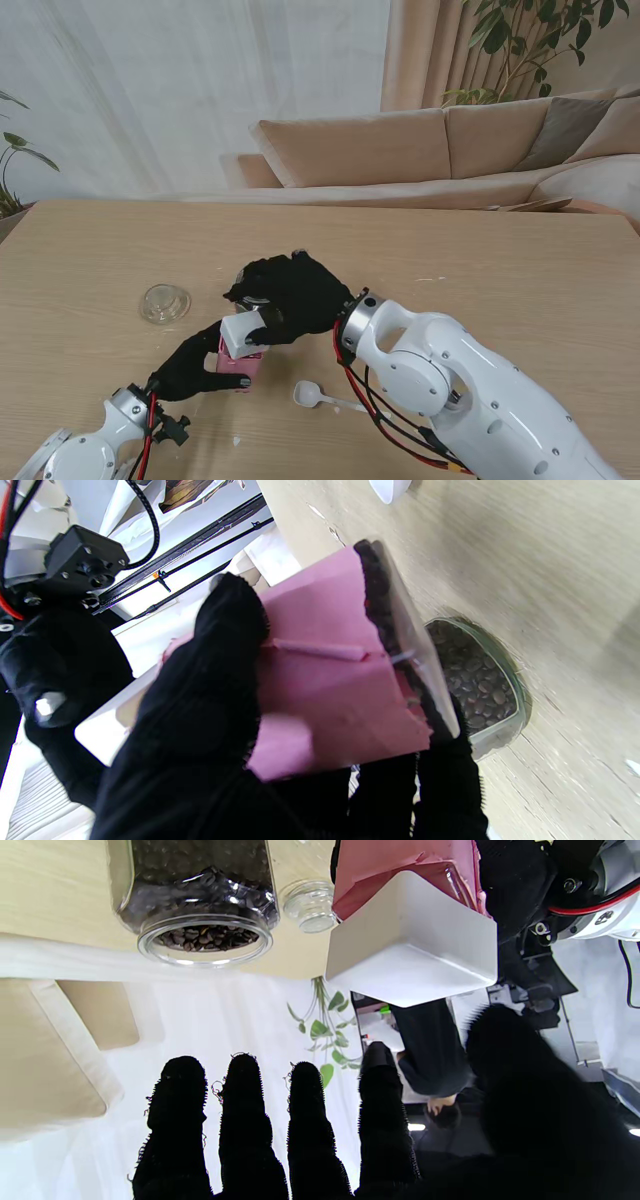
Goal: Portion coffee beans from the glass jar into the coffee jar
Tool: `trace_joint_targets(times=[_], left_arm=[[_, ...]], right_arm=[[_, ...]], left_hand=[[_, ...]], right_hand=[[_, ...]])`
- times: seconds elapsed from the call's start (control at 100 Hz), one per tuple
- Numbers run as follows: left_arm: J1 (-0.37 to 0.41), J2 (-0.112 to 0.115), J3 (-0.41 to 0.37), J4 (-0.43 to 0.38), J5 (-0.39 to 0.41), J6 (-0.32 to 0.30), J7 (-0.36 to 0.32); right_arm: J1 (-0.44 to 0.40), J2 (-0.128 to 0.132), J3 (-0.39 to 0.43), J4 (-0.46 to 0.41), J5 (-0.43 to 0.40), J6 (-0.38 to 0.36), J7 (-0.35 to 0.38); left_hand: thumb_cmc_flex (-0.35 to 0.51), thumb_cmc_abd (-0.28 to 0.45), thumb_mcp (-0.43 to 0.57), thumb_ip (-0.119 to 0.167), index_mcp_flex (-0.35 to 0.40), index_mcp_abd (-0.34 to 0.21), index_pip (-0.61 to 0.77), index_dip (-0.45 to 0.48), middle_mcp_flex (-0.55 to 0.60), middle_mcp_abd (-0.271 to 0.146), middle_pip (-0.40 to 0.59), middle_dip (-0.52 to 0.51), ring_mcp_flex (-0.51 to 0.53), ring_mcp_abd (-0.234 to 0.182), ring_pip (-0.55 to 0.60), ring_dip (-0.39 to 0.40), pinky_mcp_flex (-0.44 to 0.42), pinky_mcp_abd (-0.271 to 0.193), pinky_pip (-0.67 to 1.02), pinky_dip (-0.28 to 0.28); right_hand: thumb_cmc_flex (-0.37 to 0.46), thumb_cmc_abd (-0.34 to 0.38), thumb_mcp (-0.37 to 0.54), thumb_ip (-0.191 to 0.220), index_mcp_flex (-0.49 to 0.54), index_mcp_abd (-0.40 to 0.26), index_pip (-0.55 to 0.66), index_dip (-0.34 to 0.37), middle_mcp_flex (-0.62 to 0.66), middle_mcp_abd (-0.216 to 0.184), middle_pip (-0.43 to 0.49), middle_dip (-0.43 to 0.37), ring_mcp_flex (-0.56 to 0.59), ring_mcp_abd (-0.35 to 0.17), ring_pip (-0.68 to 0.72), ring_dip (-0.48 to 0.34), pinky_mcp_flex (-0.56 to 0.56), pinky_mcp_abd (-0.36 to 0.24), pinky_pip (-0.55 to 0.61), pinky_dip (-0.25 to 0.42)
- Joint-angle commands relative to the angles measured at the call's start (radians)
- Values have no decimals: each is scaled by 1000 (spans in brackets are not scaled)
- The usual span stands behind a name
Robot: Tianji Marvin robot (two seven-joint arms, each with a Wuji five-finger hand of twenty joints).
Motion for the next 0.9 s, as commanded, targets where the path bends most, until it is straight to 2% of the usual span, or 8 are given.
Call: trace_joint_targets(times=[0.0,0.06,0.08,0.13,0.21,0.29,0.67,0.89], left_arm=[[7,-6,-2,-10,-1,2,-13],[7,-6,-2,-10,-1,1,-13],[7,-6,-2,-10,-1,1,-13],[7,-6,-3,-10,-2,1,-15],[7,-5,-3,-10,-4,1,-19],[7,-4,-4,-11,-8,1,-22],[8,-1,-6,-12,-20,-3,-38],[10,3,-8,-15,-39,-1,-61]], right_arm=[[-21,10,8,-19,-20,-14,12],[-36,12,26,-24,-26,-36,13],[-39,13,31,-25,-31,-43,14],[-45,15,40,-25,-47,-62,12],[-44,17,48,-12,-64,-104,-1],[-32,19,50,10,-58,-155,-2],[54,24,-5,96,-69,-254,-7],[85,19,-34,135,-71,-268,-44]], left_hand=[[193,203,156,75,54,-155,169,75,65,-98,116,58,-22,-12,11,-1,16,-4,56,14],[194,203,157,75,54,-157,169,75,66,-99,117,58,-20,-12,12,0,18,-5,57,15],[195,203,158,75,54,-157,170,75,66,-99,117,58,-20,-11,12,0,19,-5,58,15],[195,203,159,75,55,-156,170,76,68,-97,118,58,-17,-10,14,2,24,-4,61,16],[195,202,161,74,56,-157,171,76,70,-98,118,58,-14,-7,16,5,29,-5,66,18],[194,202,161,74,56,-156,170,76,70,-98,119,58,-15,-7,16,6,27,-4,68,19],[192,200,165,73,56,-155,170,75,70,-97,119,57,-14,-7,15,10,28,-3,70,20],[191,201,165,72,57,-155,169,75,72,-96,120,56,-10,-6,16,12,31,-2,71,21]], right_hand=[[104,-6,30,77,-54,-87,-46,-14,-31,-20,-23,-15,-31,8,-28,-19,-18,13,-31,-13],[190,-74,198,180,-87,-148,-41,-10,-50,-42,-22,-20,-36,-3,-38,-26,-23,8,-45,-19],[196,-87,240,185,-95,-157,-39,-10,-55,-46,-20,-21,-36,-4,-38,-27,-23,8,-46,-19],[249,-155,423,140,-134,-195,-22,-3,-83,-79,-1,-26,-38,-13,-39,-31,-22,-2,-52,-22],[299,-222,535,55,-162,-211,-7,5,-115,-111,25,-34,-42,-26,-39,-39,-17,-14,-64,-30],[310,-254,551,12,-167,-212,6,13,-135,-121,37,-38,-48,-41,-35,-42,-8,-23,-64,-33],[365,-316,649,-20,-199,-241,13,30,-140,-149,37,-60,-36,-63,-13,-43,12,-38,-59,-41],[323,-299,553,-42,-178,-240,17,33,-136,-159,62,-57,-22,-63,1,-40,22,-42,-45,-42]])
